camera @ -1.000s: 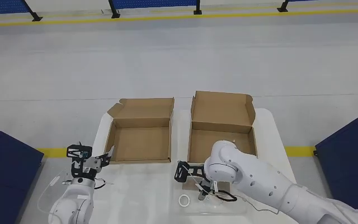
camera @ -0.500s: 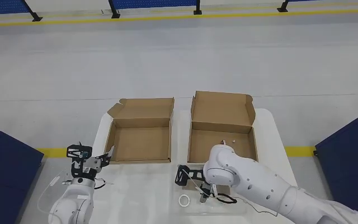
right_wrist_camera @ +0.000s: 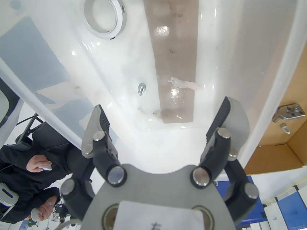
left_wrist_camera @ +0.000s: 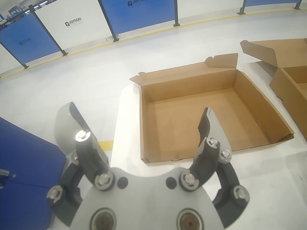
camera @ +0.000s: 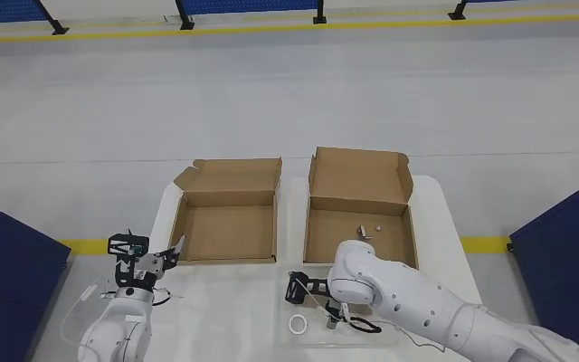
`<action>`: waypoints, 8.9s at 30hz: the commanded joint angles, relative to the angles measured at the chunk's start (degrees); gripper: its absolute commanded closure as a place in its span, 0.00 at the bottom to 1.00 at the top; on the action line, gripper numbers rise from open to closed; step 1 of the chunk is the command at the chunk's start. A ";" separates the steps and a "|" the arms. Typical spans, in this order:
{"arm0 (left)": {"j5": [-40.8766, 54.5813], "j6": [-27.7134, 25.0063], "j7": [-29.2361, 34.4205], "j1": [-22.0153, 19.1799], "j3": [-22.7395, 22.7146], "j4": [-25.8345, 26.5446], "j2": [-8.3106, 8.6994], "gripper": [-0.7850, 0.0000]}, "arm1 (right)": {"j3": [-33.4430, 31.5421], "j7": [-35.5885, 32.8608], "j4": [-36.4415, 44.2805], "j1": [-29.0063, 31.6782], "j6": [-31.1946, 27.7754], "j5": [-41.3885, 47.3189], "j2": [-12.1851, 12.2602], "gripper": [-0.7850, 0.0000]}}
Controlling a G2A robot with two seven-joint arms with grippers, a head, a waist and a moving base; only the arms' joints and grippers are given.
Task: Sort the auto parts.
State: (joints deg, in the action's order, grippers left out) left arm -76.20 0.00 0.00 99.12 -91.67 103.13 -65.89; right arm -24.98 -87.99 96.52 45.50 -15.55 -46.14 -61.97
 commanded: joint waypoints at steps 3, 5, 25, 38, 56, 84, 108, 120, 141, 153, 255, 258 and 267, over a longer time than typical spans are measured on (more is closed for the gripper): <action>0.00 0.00 0.00 0.00 0.00 0.00 0.00 0.00 | 1.06 -0.01 -1.19 -0.28 -0.34 1.25 -0.57 0.00; 0.00 0.00 0.00 0.00 0.00 0.00 0.00 0.00 | 1.89 -0.01 -1.92 -0.82 -0.69 1.92 -0.81 0.00; 0.00 0.00 0.00 0.00 0.00 0.00 0.00 0.00 | 3.35 -0.01 -4.67 -0.01 -0.70 2.04 -1.38 0.52; 0.00 0.00 0.00 0.00 0.00 0.00 0.00 0.00 | 4.51 -0.01 -5.59 -0.27 0.75 2.46 -1.50 0.66; 0.00 0.00 0.00 0.00 0.00 0.00 0.00 0.00 | 5.10 0.08 -7.05 -0.05 -0.31 3.31 -2.22 0.73; 0.00 0.00 0.00 0.00 0.00 0.00 0.00 0.00 | 1.55 -0.01 -1.22 -0.95 -0.43 3.80 -0.12 1.00; 0.00 0.00 0.00 0.00 0.00 0.00 0.00 0.00 | -17.19 14.82 -0.07 8.08 -15.58 44.16 12.57 1.00; 0.00 0.00 0.00 0.00 0.00 0.00 0.00 0.00 | -18.51 17.63 -1.18 9.15 -18.37 51.45 12.81 1.00; 0.00 0.00 0.00 0.00 0.00 0.00 0.00 0.00 | -17.53 22.08 3.49 9.35 -22.87 83.62 19.51 1.00; 0.00 0.00 0.00 0.00 0.00 0.00 0.00 0.00 | -18.57 22.94 5.92 9.81 -23.68 87.33 19.32 1.00; 0.00 0.00 0.00 0.00 0.00 0.00 0.00 0.00 | -41.16 10.59 13.47 26.29 12.29 142.21 -0.84 1.00; 0.00 0.00 0.00 0.00 0.00 0.00 0.00 0.00 | -41.99 11.25 13.51 26.61 12.08 140.15 -1.01 1.00; 0.00 0.00 0.00 0.00 0.00 0.00 0.00 0.00 | -43.88 11.44 13.85 27.51 12.55 138.29 -1.66 1.00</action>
State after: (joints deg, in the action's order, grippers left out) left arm -76.20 0.00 0.00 99.12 -91.67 103.13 -65.89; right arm -68.69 -76.51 110.31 72.92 -3.13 92.06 -63.56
